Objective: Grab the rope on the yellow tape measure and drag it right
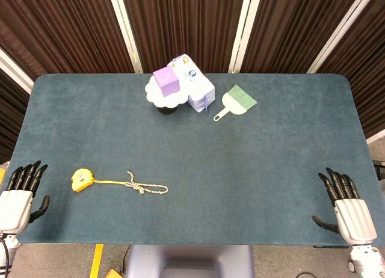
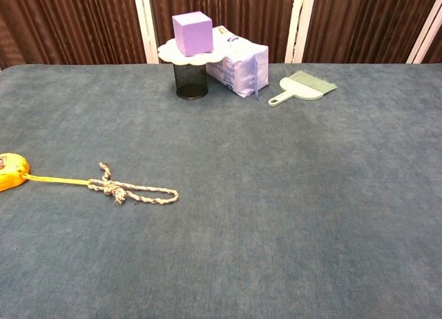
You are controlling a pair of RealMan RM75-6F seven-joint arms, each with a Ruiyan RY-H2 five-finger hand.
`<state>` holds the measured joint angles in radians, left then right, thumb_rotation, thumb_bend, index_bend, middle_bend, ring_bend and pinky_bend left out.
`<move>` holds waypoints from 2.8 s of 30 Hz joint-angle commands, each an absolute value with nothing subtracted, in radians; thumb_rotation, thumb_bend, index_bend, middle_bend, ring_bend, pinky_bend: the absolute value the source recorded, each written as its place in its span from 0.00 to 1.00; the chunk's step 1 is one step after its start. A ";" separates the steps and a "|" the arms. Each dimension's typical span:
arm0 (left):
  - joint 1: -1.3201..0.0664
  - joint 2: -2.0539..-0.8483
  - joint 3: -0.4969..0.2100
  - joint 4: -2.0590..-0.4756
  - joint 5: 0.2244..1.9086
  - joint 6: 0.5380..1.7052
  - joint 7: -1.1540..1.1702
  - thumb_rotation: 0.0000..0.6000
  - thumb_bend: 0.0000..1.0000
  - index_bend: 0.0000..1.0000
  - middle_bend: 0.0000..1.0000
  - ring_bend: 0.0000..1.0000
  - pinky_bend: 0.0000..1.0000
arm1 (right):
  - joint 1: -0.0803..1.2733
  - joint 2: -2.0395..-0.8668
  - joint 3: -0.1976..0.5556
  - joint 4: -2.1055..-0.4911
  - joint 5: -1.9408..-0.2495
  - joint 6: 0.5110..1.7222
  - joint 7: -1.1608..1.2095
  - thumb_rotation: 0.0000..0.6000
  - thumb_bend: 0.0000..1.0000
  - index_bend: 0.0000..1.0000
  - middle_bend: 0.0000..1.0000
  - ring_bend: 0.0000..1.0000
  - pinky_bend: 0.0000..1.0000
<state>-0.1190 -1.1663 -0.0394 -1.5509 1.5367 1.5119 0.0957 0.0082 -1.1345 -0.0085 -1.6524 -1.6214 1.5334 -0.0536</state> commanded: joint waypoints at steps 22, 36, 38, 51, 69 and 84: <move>-0.119 -1.174 -0.032 -1.563 1.549 1.510 0.123 1.00 0.47 0.03 0.00 0.00 0.07 | 0.030 -1.147 -0.005 -1.627 -1.623 1.505 -0.035 1.00 0.15 0.19 0.03 0.00 0.00; -0.096 -1.149 -0.032 -1.575 1.573 1.560 0.076 1.00 0.47 0.03 0.00 0.00 0.07 | 0.319 -1.158 0.102 -1.746 -1.635 1.183 -0.116 1.00 0.15 0.21 0.03 0.00 0.00; -0.094 -1.147 -0.032 -1.576 1.574 1.562 0.076 1.00 0.47 0.03 0.00 0.00 0.07 | 0.373 -1.178 0.127 -1.760 -1.603 1.115 -0.128 1.00 0.15 0.22 0.03 0.00 0.00; -0.086 -1.140 -0.042 -1.571 1.565 1.577 0.051 1.00 0.47 0.03 0.00 0.00 0.07 | 0.650 -1.367 0.221 -1.719 -1.363 0.803 -0.244 1.00 0.20 0.30 0.03 0.01 0.00; -0.067 -1.129 -0.055 -1.567 1.545 1.599 0.031 1.00 0.47 0.03 0.00 0.00 0.07 | 0.842 -1.605 0.236 -1.514 -1.241 0.733 -0.300 1.00 0.38 0.35 0.03 0.01 0.00; -0.064 -1.121 -0.062 -1.581 1.533 1.594 0.033 1.00 0.47 0.03 0.00 0.00 0.07 | 0.903 -1.683 0.181 -1.425 -1.299 0.697 -0.199 1.00 0.39 0.34 0.03 0.01 0.00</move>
<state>-0.0657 -1.1224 -0.0629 -1.5794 1.5327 1.5928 0.0327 0.8972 -1.6745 0.1836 -1.4348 -1.2990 0.6979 -0.2027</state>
